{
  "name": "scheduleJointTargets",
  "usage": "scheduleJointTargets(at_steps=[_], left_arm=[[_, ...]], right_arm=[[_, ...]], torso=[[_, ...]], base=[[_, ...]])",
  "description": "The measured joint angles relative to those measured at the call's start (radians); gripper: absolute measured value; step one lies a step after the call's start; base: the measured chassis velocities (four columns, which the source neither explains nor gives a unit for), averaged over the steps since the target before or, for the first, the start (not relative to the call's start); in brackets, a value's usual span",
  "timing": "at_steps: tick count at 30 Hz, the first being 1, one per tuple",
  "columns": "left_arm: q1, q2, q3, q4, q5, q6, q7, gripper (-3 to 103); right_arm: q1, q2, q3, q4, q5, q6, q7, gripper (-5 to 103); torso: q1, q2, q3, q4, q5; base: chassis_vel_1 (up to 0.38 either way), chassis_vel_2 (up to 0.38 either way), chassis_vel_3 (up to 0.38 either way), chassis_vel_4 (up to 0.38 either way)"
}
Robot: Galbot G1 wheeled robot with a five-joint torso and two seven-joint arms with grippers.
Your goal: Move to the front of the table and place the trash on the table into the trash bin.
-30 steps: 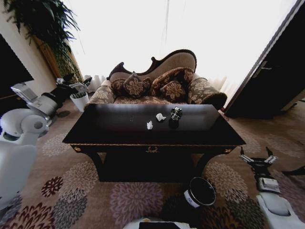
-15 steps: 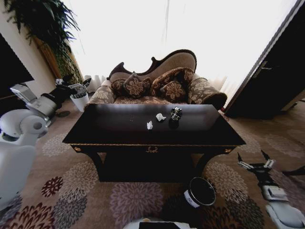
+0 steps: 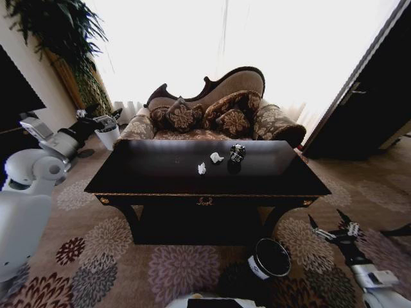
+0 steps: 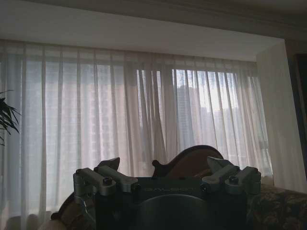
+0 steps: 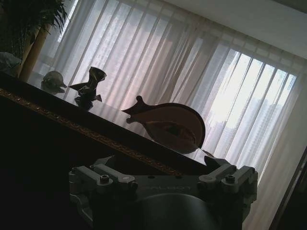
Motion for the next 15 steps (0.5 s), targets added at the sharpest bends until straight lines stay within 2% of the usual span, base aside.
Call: scheduleJointTargets(at_steps=[8,15], left_arm=[[0.025,-0.008,-0.018,0.011,0.016,-0.013,0.01,100],[0.035,-0.007,-0.02,0.011,0.019,-0.014,0.011,100]], right_arm=[[-0.167,0.039,0.012,0.201,-0.003,0.022,0.037,100],[-0.251,0.035,0.025,0.335,0.021,0.037,0.067,100]], torso=[[0.0,0.0,0.0,0.0001,-0.0002],[0.0,0.0,0.0,-0.0001,0.0]], base=[[0.0,0.0,0.0,0.0],[0.0,0.0,0.0,0.0]])
